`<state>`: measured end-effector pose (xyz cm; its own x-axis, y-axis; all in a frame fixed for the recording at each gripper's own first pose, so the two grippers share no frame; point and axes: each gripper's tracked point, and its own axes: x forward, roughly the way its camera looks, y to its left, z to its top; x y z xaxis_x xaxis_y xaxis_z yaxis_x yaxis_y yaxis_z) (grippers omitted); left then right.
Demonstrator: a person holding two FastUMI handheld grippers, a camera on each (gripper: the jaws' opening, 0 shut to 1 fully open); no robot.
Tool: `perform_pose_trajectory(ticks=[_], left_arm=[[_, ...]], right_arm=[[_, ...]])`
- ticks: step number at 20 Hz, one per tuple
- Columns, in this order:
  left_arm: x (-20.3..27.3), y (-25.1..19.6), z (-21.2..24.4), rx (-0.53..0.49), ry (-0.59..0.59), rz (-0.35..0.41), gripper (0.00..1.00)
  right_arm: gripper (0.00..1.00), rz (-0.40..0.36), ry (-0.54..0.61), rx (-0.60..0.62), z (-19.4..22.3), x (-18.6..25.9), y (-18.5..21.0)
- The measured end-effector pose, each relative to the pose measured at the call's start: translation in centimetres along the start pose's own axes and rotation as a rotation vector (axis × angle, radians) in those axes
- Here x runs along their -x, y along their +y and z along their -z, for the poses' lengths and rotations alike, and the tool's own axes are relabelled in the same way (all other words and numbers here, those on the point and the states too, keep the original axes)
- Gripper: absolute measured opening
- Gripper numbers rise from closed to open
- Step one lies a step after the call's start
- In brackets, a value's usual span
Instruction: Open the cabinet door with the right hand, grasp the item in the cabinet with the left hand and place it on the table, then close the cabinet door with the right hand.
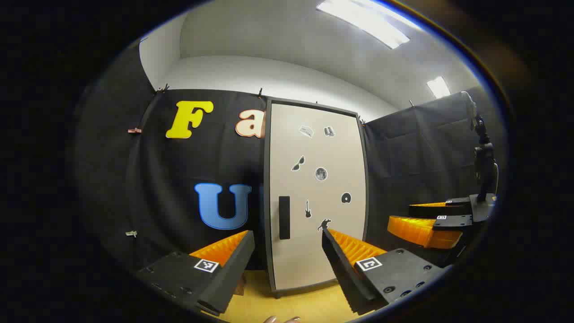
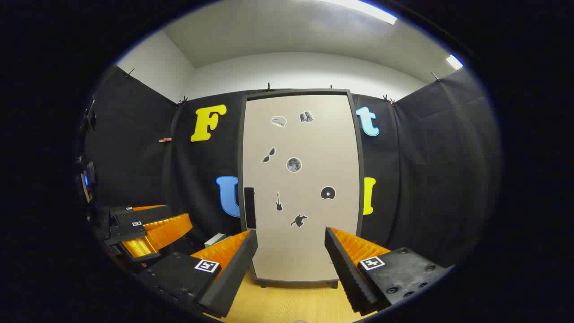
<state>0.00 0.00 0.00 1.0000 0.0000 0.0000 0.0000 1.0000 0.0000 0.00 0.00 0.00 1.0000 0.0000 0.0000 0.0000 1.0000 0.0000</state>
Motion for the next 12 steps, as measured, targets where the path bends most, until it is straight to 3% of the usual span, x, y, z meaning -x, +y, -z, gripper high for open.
perform_pose_trajectory(ticks=[12], left_arm=[[-0.7, 0.7, 2.1, 0.043, 0.055, 0.021, 0.95]], right_arm=[[0.97, 0.021, -0.002, 0.024, 0.0, 0.0, 0.0]])
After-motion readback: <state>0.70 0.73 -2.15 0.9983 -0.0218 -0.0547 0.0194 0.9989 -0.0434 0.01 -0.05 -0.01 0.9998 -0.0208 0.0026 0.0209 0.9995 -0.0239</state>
